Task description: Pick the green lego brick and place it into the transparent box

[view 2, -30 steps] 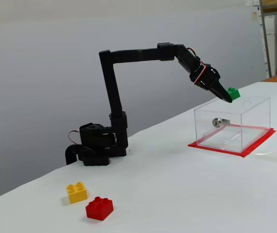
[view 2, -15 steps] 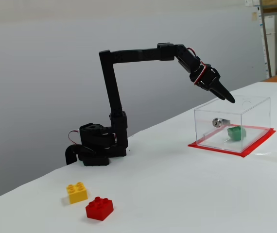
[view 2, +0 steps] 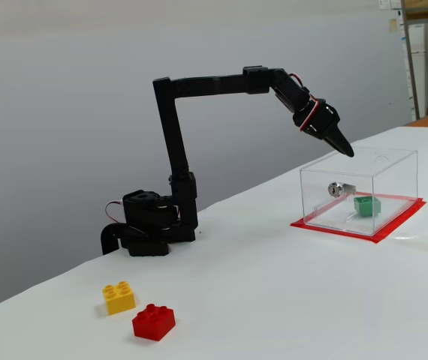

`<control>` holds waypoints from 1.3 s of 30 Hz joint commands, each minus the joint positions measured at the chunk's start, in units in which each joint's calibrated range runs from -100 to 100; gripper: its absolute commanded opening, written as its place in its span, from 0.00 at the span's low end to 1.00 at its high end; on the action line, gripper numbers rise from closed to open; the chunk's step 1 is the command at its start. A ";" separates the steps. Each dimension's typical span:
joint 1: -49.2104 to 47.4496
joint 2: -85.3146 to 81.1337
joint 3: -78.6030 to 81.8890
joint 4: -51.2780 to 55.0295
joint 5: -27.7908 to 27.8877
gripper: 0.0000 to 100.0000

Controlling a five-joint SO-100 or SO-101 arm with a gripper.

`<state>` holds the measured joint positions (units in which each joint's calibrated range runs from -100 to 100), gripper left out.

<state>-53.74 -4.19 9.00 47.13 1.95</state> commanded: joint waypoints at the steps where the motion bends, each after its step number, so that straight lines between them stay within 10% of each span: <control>1: 1.72 -5.11 -2.40 -0.65 -0.08 0.02; 39: 51.04 -47.02 15.95 21.97 0.29 0.01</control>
<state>-6.52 -46.22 20.21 69.67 2.05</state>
